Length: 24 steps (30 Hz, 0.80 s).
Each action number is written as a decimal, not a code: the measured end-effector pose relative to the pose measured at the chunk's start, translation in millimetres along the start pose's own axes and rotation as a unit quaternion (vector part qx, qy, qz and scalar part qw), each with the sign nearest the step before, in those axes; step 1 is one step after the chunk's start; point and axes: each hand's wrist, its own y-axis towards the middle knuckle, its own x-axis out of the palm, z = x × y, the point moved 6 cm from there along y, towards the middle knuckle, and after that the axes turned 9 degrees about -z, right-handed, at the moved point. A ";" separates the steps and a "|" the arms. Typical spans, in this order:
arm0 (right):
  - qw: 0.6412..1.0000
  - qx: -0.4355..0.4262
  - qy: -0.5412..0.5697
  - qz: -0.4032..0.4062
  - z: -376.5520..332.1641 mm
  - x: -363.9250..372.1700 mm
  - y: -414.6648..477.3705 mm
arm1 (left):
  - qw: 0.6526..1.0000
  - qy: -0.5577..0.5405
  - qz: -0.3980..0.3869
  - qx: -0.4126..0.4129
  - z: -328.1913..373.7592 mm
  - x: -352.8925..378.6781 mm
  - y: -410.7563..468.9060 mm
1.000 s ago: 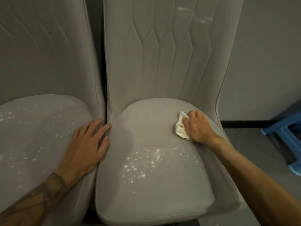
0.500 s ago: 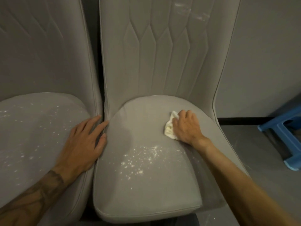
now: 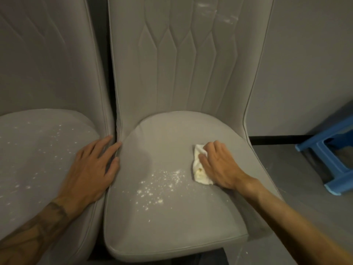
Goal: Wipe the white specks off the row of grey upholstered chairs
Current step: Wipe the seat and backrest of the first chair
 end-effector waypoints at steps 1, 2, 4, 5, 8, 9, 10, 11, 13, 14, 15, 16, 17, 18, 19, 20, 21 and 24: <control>1.000 -0.015 0.007 -0.013 2.7 0.5 -4.7 | 1.000 0.002 0.002 0.001 -0.5 0.1 -0.1; 0.999 -0.011 0.021 -0.022 13.1 -2.8 -6.3 | 1.000 0.004 0.003 0.001 -0.9 0.4 -0.6; 0.996 0.071 0.030 -0.044 52.3 -8.0 -2.7 | 1.000 0.008 0.000 0.004 -0.4 1.5 -0.1; 0.989 0.128 0.057 -0.044 69.7 -11.8 -0.7 | 1.000 0.009 0.000 0.005 -0.3 1.7 0.4; 0.988 0.141 -0.022 -0.059 60.8 -12.5 2.5 | 1.000 0.007 0.001 0.005 0.2 1.3 1.4; 0.993 0.112 -0.018 -0.045 47.9 -10.0 -1.2 | 1.000 0.007 0.003 0.006 1.5 0.9 0.8; 0.997 0.071 -0.015 -0.029 34.9 -6.7 -7.4 | 1.000 0.007 0.005 0.006 2.0 0.1 0.2; 0.999 0.034 -0.004 -0.022 24.2 -5.7 -16.4 | 1.000 0.008 0.006 0.006 2.0 -0.3 -0.3; 0.999 0.003 0.015 -0.036 27.2 -8.4 -27.0 | 1.000 0.010 0.011 0.011 2.5 -0.4 -0.1; 0.999 0.014 0.015 -0.036 38.3 -12.8 -27.2 | 1.000 0.011 0.012 0.011 2.3 -0.2 0.0; 0.999 0.035 0.003 -0.022 53.6 -16.9 -25.3 | 1.000 0.014 0.013 0.012 1.8 0.3 0.1; 0.997 0.072 0.001 -0.013 67.5 -20.5 -22.8 | 1.000 0.017 0.016 0.013 1.5 1.0 0.0; 0.993 0.118 0.007 -0.014 78.7 -21.9 -21.4 | 0.999 0.019 0.022 0.014 1.1 1.3 0.3; 0.988 0.154 0.005 -0.027 81.1 -20.5 -20.5 | 0.999 0.020 0.027 0.013 0.3 1.2 0.7; 0.987 0.158 -0.002 -0.033 75.2 -16.6 -21.2 | 0.999 0.019 0.032 0.011 -0.1 1.0 1.0; 0.991 0.131 -0.009 -0.028 62.2 -11.7 -24.3 | 0.999 0.018 0.034 0.011 0.4 1.1 1.1; 0.996 0.089 -0.008 -0.021 44.9 -6.3 -30.0 | 0.999 0.019 0.035 0.011 0.8 1.1 1.3; 0.998 0.024 0.049 -0.023 23.7 -2.6 -49.3 | 0.999 0.019 0.031 0.015 0.6 2.1 1.5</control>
